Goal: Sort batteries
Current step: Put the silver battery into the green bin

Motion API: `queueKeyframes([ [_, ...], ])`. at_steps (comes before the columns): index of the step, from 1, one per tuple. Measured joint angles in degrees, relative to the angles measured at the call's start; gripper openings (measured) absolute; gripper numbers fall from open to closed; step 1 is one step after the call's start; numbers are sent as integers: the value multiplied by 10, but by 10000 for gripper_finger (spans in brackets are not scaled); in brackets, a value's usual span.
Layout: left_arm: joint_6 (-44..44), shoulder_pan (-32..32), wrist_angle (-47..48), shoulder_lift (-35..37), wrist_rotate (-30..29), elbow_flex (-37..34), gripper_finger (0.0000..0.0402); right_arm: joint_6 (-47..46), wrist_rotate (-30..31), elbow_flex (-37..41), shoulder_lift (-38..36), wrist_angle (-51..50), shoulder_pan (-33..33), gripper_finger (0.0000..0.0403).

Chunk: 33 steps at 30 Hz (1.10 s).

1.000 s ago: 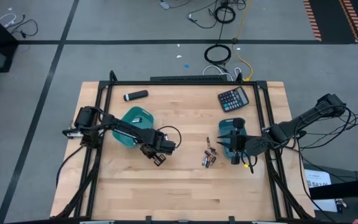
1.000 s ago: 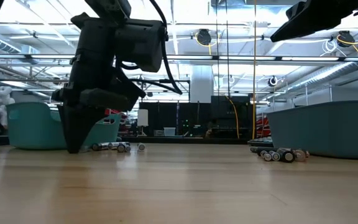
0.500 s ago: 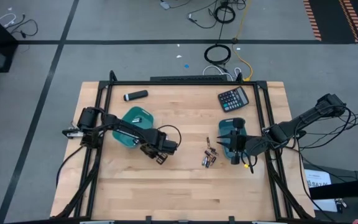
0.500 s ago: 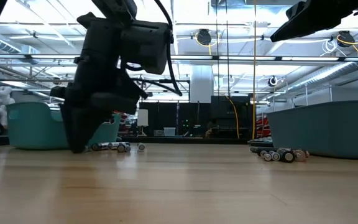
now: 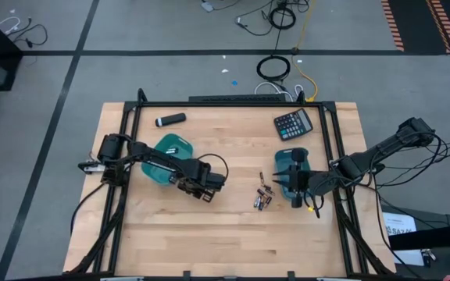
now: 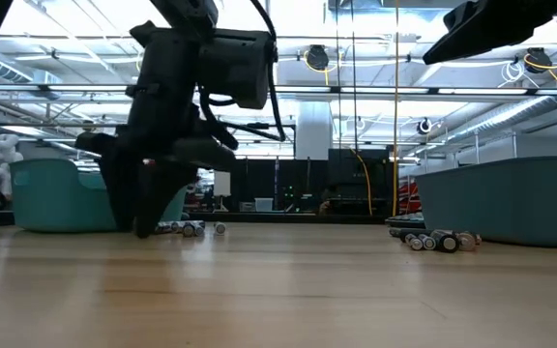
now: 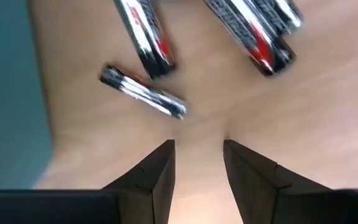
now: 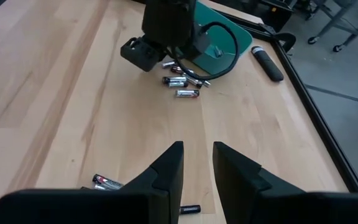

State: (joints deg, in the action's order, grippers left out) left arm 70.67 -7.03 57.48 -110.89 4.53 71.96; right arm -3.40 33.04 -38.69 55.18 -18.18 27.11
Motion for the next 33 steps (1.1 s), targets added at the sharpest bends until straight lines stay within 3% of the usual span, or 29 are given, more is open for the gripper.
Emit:
queueKeyframes([
  [9, -25, 4, 4, 2, -105, 68, 149, 11, -4, 0, 0, 1, 0, 77],
  [20, -54, 68, -18, 2, -123, 77, 148, 5, -4, 0, 0, 11, 0, 77],
  [25, -74, 90, -90, -3, -92, 76, 148, 6, -4, 0, 0, 11, 0, 77],
  [33, -59, 104, -74, -18, -74, 75, 148, 7, -3, 0, 0, 7, 0, 77],
])
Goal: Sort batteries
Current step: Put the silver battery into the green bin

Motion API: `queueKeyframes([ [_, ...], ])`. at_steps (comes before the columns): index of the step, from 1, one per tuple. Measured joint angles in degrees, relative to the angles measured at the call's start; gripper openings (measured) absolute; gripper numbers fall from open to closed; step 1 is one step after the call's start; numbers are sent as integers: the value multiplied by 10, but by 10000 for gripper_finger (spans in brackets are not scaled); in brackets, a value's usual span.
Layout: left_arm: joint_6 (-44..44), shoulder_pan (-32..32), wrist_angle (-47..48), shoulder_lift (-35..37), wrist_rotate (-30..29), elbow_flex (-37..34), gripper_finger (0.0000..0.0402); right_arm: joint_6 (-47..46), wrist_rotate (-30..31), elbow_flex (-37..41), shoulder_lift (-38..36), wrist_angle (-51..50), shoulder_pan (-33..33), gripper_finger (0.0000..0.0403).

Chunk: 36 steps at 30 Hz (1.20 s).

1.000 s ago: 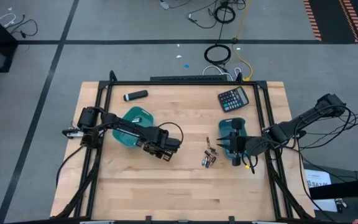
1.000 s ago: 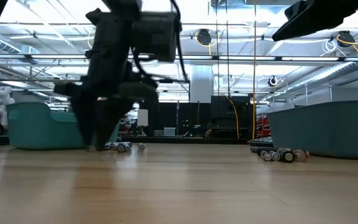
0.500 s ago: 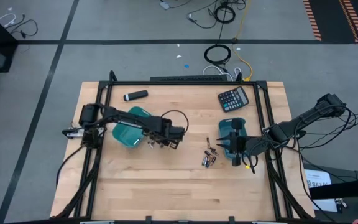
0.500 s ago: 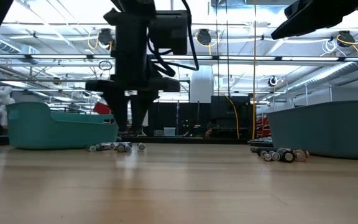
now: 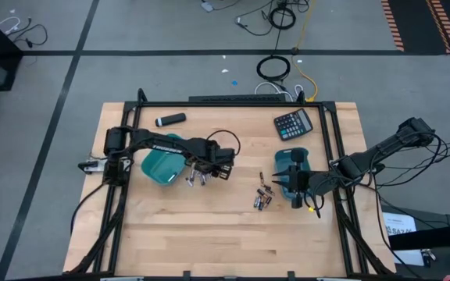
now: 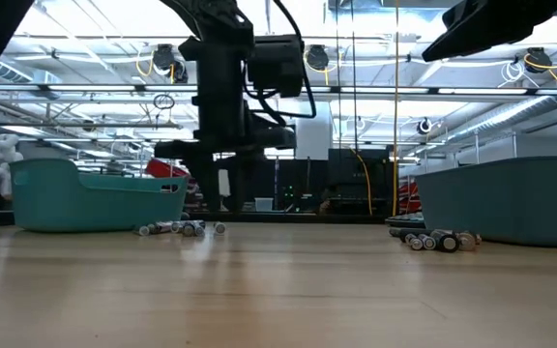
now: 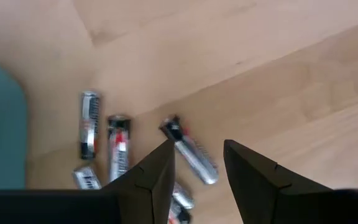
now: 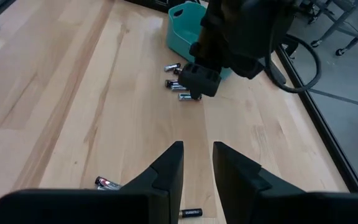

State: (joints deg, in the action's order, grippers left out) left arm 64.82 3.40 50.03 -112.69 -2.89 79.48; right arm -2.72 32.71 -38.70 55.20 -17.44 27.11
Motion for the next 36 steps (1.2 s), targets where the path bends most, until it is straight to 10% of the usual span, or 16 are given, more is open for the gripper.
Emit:
queueKeyframes([
  [24, -150, 14, 13, -51, 34, 3, 146, 4, 0, 0, 0, 7, 0, 77],
  [31, -223, 13, 18, -51, 30, 2, 44, 4, 0, 0, 0, 18, 0, 77],
  [36, -239, -1, 31, -53, 1, 16, 44, -10, 0, 0, 0, 23, 0, 77],
])
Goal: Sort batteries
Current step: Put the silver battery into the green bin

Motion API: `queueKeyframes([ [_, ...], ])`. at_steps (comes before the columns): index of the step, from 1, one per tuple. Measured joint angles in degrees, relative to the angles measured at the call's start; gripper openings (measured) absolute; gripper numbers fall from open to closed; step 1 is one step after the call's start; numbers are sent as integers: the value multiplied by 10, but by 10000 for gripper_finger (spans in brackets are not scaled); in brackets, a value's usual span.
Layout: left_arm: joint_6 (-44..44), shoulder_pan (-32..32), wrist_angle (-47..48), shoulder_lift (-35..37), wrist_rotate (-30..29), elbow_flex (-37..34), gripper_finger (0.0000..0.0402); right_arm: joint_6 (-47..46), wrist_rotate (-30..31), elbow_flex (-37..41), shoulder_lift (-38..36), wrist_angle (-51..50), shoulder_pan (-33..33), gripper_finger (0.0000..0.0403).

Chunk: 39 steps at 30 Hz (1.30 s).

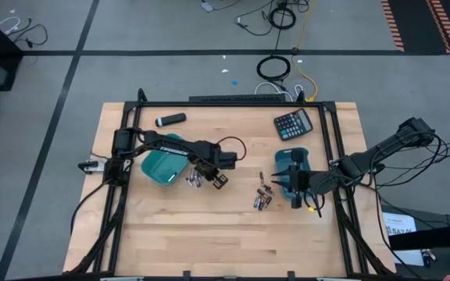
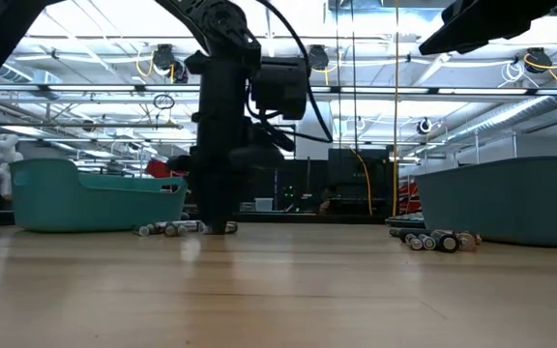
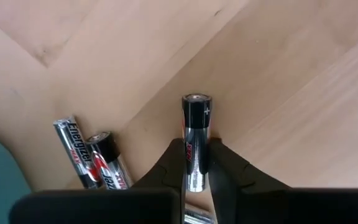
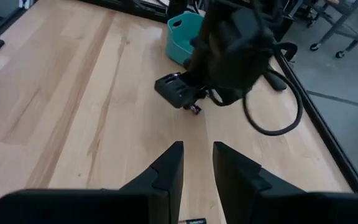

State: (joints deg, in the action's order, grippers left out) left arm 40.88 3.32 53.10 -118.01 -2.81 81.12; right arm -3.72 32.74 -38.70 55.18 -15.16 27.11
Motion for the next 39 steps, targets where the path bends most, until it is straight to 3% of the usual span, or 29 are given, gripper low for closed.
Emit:
queueKeyframes([
  [6, -19, -38, 120, -3, -116, 98, 44, -27, 70, 0, 0, 4, 4, 77],
  [11, -13, -63, 257, 3, -148, 164, 44, -65, 93, 0, 0, 3, 18, 77],
  [16, 19, -68, 370, 43, -149, 155, 44, -104, 93, 17, 0, 2, 45, 77],
  [21, 6, -74, 371, 92, -138, 131, 44, -131, 95, 29, 0, 3, 69, 77],
  [26, 8, -60, 365, 125, -141, 60, 48, -139, 108, 29, 0, 4, 89, 77],
  [32, 34, -39, 373, 145, -150, -40, 128, -147, 108, 29, 0, 3, 110, 77],
  [39, 33, -41, 369, 146, -137, -39, 217, -142, 109, 29, 0, 3, 113, 77],
])
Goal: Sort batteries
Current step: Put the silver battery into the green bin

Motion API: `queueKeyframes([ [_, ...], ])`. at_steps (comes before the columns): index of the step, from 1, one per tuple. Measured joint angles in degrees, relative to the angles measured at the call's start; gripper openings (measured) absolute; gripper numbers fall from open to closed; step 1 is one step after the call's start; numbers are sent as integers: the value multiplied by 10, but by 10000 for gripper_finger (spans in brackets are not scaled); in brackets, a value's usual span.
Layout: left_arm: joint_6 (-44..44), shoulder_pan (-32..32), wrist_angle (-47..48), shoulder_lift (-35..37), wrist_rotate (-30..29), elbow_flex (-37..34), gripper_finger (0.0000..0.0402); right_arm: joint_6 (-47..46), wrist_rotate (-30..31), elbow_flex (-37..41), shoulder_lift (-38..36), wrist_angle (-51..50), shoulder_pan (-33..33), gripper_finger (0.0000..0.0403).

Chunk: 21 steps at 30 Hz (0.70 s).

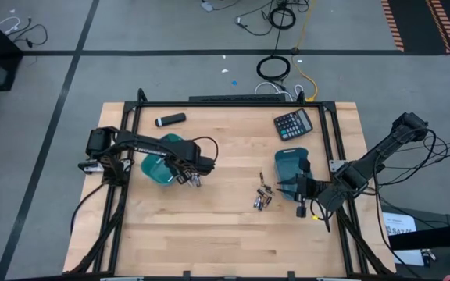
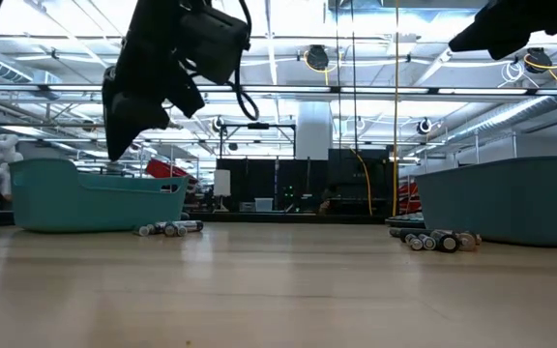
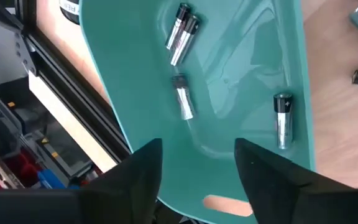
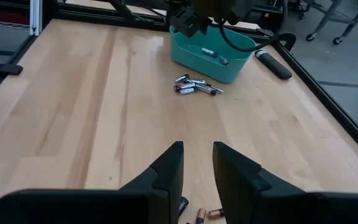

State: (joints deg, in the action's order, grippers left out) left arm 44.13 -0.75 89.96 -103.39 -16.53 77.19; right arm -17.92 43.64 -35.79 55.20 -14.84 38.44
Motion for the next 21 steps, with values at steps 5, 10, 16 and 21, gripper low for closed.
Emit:
queueKeyframes([
  [5, -21, 0, -3, 0, 3, 3, 236, -7, 3, 0, 0, -4, 7, 77],
  [10, 47, -3, -75, 0, 69, 16, 236, 7, 66, 0, 0, -3, 49, 77],
  [16, 64, -17, -230, 0, 31, 73, 236, 17, 163, 34, 0, 23, 78, 77],
  [21, 66, -3, -256, -13, 45, 99, 237, 26, 160, 44, 0, 35, 78, 77],
])
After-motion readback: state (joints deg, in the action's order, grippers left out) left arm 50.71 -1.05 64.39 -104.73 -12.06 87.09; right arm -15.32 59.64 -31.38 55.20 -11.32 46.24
